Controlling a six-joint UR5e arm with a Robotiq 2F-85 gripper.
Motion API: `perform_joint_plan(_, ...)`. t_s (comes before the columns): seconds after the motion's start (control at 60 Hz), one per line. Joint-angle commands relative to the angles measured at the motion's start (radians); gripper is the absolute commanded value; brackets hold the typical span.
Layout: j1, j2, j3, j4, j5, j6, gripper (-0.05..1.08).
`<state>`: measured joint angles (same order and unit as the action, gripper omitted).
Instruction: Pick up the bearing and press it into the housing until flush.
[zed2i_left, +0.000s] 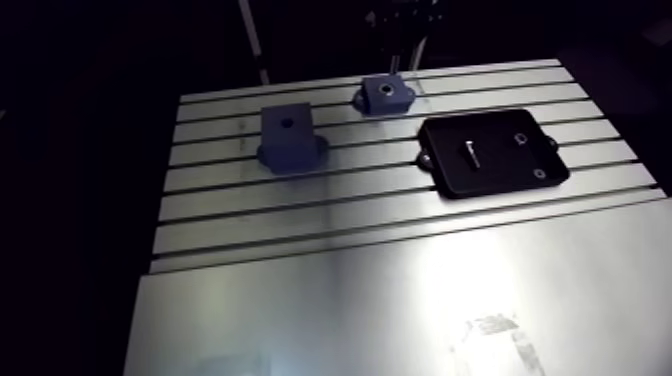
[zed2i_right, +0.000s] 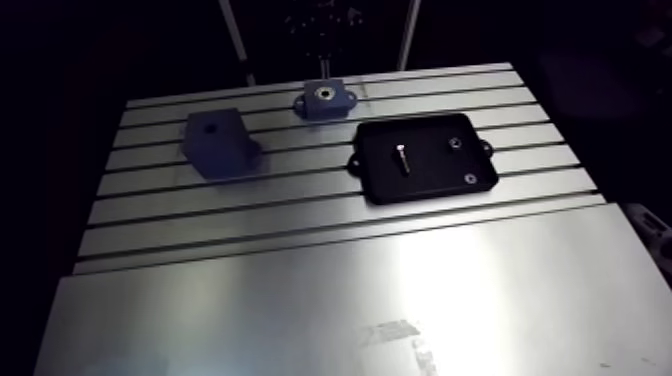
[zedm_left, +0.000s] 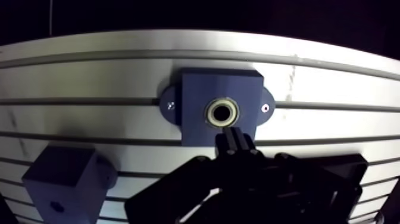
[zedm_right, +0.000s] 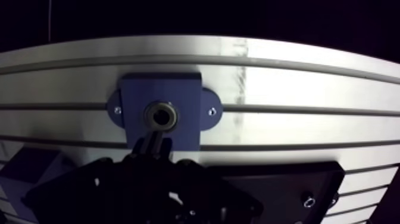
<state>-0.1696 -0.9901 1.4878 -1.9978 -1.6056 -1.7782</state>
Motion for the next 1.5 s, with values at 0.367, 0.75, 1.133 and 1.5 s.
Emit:
perform_joint_plan(0.367, -0.016, -0.358, -0.019, 0.386, 0.002, -0.003, 0.00)
perform_joint_plan(0.75, -0.016, -0.470, -0.033, 0.494, 0.003, 0.001, 0.00)
perform_joint_plan(1.133, -0.010, -0.501, -0.057, 0.497, 0.017, 0.023, 0.00)
perform_joint_plan(1.5, -0.007, -0.500, -0.083, 0.494, 0.050, 0.027, 0.00)
